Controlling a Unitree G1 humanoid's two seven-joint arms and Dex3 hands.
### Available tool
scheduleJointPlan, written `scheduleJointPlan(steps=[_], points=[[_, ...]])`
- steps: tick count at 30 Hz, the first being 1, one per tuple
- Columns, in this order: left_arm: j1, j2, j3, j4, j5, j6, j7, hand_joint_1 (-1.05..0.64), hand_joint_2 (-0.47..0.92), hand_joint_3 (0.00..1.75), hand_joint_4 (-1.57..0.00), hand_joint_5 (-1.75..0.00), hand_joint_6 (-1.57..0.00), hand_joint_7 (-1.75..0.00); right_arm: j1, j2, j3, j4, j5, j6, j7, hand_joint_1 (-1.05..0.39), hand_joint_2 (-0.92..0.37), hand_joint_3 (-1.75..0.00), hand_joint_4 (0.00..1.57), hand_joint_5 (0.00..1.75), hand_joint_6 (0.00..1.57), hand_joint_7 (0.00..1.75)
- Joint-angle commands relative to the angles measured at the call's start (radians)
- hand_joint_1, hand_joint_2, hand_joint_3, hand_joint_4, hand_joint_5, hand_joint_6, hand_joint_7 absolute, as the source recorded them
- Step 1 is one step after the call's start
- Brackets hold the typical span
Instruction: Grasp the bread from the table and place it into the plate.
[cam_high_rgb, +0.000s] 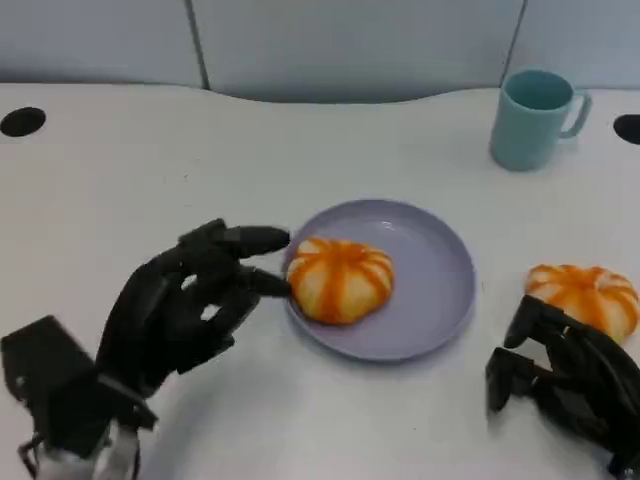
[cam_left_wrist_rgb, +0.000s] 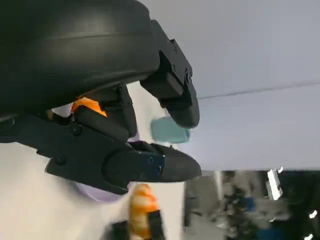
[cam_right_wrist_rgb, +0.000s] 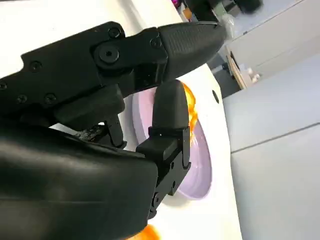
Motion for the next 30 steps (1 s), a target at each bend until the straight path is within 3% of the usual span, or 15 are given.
scheduleJointPlan(steps=[1,3,8,21,30], points=[[0.092,-0.009,0.058,-0.109,-0.085,0.152,0.019,-0.66,0.92,0.33,-0.57,-1.74,-0.56,-1.39,0.002,-0.021,-0.014,0.032,-0.004,-0.002,-0.007,-0.53,-0.92,-0.24,0.65,1.75,0.51,1.6],[0.122,-0.018,0.078,-0.126,-0.099,0.177,0.013,-0.61,0.92,0.38,-0.58,-1.74,-0.44,-1.59,-0.006,-0.019,-0.022,0.046,0.005,0.003,-0.004,-0.54,-0.92,-0.23,0.65,1.75,0.53,1.57],[0.159,-0.034,0.105,-0.154,-0.102,0.214,0.01,-0.56,0.92,0.43,-0.6,-1.75,-0.36,-1.73,-0.011,-0.015,-0.025,0.058,0.002,-0.007,-0.003,-0.55,-0.92,-0.24,0.65,1.75,0.54,1.54],[0.226,-0.076,0.166,-0.127,-0.194,0.292,-0.084,-0.58,0.92,0.34,-0.71,-1.75,-0.43,-1.75,0.001,-0.01,-0.034,0.046,-0.002,-0.013,-0.021,-0.57,-0.92,-0.26,0.65,1.75,0.55,1.53],[0.203,-0.094,0.187,-0.047,-0.15,0.215,-0.127,-0.57,0.92,0.34,-0.74,-1.75,-0.5,-1.74,0.012,-0.011,-0.038,0.038,0.0,-0.003,-0.024,-0.56,-0.92,-0.25,0.64,1.75,0.55,1.49]])
